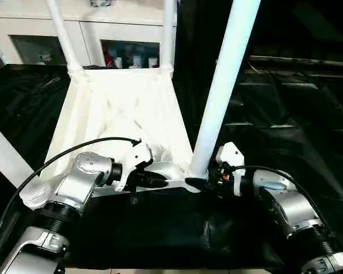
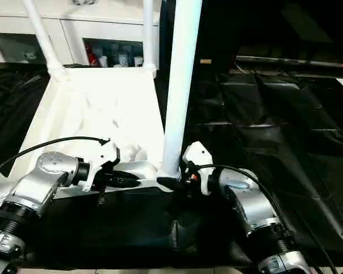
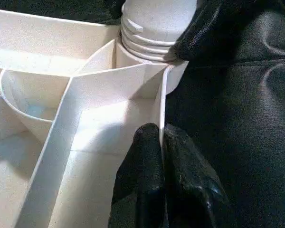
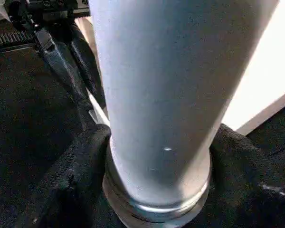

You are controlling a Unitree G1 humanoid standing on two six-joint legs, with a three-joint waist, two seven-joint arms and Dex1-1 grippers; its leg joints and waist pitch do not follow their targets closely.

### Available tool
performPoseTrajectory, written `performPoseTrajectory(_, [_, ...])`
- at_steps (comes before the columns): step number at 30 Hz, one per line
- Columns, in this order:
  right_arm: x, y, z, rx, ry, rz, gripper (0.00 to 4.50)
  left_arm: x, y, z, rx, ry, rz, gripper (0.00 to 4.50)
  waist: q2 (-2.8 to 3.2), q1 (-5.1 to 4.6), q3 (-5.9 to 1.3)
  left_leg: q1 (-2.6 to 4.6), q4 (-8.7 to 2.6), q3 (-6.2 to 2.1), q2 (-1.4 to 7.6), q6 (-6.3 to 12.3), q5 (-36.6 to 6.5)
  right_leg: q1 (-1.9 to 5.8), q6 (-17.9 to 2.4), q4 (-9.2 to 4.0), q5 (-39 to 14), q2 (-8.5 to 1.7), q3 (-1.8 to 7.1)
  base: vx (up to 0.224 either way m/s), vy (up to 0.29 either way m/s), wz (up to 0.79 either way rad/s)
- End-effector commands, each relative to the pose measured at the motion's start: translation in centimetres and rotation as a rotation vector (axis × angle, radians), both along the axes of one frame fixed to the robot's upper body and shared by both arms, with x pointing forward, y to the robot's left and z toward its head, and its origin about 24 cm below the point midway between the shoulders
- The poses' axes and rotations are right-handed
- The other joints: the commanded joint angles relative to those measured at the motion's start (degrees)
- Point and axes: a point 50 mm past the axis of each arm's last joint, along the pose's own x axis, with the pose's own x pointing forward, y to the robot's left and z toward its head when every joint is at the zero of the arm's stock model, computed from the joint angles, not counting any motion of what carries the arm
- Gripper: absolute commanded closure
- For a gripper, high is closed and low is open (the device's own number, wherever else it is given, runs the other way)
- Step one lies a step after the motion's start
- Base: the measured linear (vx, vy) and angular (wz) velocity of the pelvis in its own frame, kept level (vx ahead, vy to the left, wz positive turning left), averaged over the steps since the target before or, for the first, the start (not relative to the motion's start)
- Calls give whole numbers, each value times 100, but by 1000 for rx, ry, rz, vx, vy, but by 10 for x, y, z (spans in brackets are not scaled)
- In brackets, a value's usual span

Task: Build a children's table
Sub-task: Rotate leg to tighten

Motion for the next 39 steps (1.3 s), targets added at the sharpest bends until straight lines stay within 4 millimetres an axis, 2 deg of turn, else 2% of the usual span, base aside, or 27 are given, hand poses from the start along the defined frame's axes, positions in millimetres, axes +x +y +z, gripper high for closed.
performPoseTrajectory(1, [1,2,4,11,1,25,164,-4,-5,-2,-43,18,-3,450,-35,11,-313,-19,-310,86,-10,416,-779,322,-1418,-335,-399,-149,152,0,0,0])
performPoseTrajectory(9, [-2,4,-3,11,13,-2,178,-3,-5,-4,-40,14,9,450,-29,12,-313,-20,-309,83,-11,407,-778,326,-1426,-331,-384,-148,149,0,0,0])
performPoseTrajectory(10, [1,4,-8,17,14,-82,178,-1,-8,-5,-40,0,42,450,-24,4,-313,-26,-307,86,-10,398,-770,315,-1428,-325,-378,-154,155,0,0,0])
performPoseTrajectory(12, [1,4,-9,18,14,-103,178,0,-9,-5,-40,-4,51,450,-37,2,-304,-32,-319,79,-18,335,-838,330,-1392,-342,-531,-152,148,0,0,0])
performPoseTrajectory(13, [5,5,-14,14,16,-192,178,3,-12,-6,-40,-14,77,450,-6,-7,-298,-22,-325,74,-16,297,-918,322,-1359,-355,-660,-154,150,0,0,0])
performPoseTrajectory(14, [5,5,-14,14,16,-192,178,3,-12,-6,-40,-14,77,450,-9,-20,-290,-20,-330,79,-14,271,-955,310,-1336,-370,-727,-150,152,0,0,0])
performPoseTrajectory(15, [9,9,-21,14,24,-317,178,8,-22,-9,-33,-32,136,450,-23,-31,-285,-22,-337,76,-24,223,-1073,315,-1283,-389,-935,-155,151,0,0,0])
performPoseTrajectory(16, [11,11,-23,17,28,-370,178,10,-27,-10,-30,-38,157,450,-17,-45,-290,-22,-337,76,-28,201,-1074,305,-1253,-394,-1001,-155,155,0,0,0])
performPoseTrajectory(17, [13,14,-26,21,36,-434,178,13,-34,-12,-25,-47,183,450,-16,-44,-270,9,-348,79,-26,117,-1195,273,-1188,-435,-1246,-153,157,0,0,0])
performPoseTrajectory(18, [17,21,-27,45,52,-517,178,16,-46,-13,-21,-56,214,450,-26,-52,-280,-13,-361,59,-33,56,-1207,300,-1091,-442,-1458,-165,151,0,0,0])
performPoseTrajectory(19, [17,21,-27,45,52,-517,178,16,-46,-13,-21,-56,214,450,-8,-60,-279,-9,-362,64,-28,46,-1243,271,-1064,-447,-1485,-168,163,0,0,0])
performPoseTrajectory(20, [19,26,-28,60,64,-569,178,18,-54,-14,-18,-62,230,450,-19,-50,-279,21,-360,61,-27,35,-1315,258,-1024,-464,-1560,-157,158,0,0,0])
performPoseTrajectory(21, [20,29,-27,66,67,-596,178,19,-58,-14,-17,-69,248,450,-24,-52,-289,-7,-366,54,-35,50,-1256,282,-1001,-456,-1498,-156,158,0,0,0])
performPoseTrajectory(22, [25,36,-26,81,77,-658,178,22,-71,-15,-19,-76,275,450,17,-48,-288,4,-361,57,-37,50,-1219,264,-998,-456,-1393,-153,164,0,0,0])
performPoseTrajectory(23, [25,36,-26,81,77,-658,178,22,-71,-15,-19,-76,275,450,7,-51,-299,-8,-356,54,-42,40,-1148,276,-1015,-442,-1256,-147,159,0,0,0])
performPoseTrajectory(24, [29,43,-24,98,82,-700,178,24,-82,-15,-12,-97,306,450,-2,-42,-305,-9,-351,58,-45,52,-1119,285,-1024,-440,-1186,-147,157,0,0,0])
performPoseTrajectory(26, [31,47,-22,96,73,-699,178,24,-87,-14,-16,-97,300,450,3,-26,-317,-3,-338,60,-49,78,-1036,291,-1052,-421,-988,-144,158,0,0,0])
performPoseTrajectory(29, [31,53,-19,100,49,-657,178,23,-91,-12,-24,-112,270,450,-2,4,-323,-34,-324,69,-56,211,-839,320,-1134,-389,-552,-147,152,0,0,0])
performPoseTrajectory(30, [31,54,-18,109,45,-637,144,24,-90,-11,-26,-118,267,450,-3,2,-319,-34,-323,72,-58,223,-856,321,-1135,-393,-572,-146,152,0,0,0])
performPoseTrajectory(31, [29,54,-15,147,42,-599,144,23,-85,-11,-32,-120,252,450,-5,4,-315,-27,-328,72,-56,237,-922,320,-1126,-406,-681,-149,151,0,0,0])
performPoseTrajectory(34, [27,54,-11,190,38,-555,107,23,-80,-10,-39,-121,237,450,-2,5,-308,-23,-340,69,-46,248,-1086,312,-1083,-432,-940,-159,153,0,0,0])
performPoseTrajectory(37, [23,42,-5,172,11,-428,75,21,-61,-9,-51,-124,198,450,-16,6,-298,-32,-352,60,-36,272,-1165,318,-1063,-442,-1046,-160,148,0,0,0])
performPoseTrajectory(39, [21,38,-4,168,13,-398,58,20,-57,-9,-56,-120,186,450,-13,5,-289,-46,-354,57,-33,319,-1190,322,-1044,-445,-1098,-161,149,0,0,0])
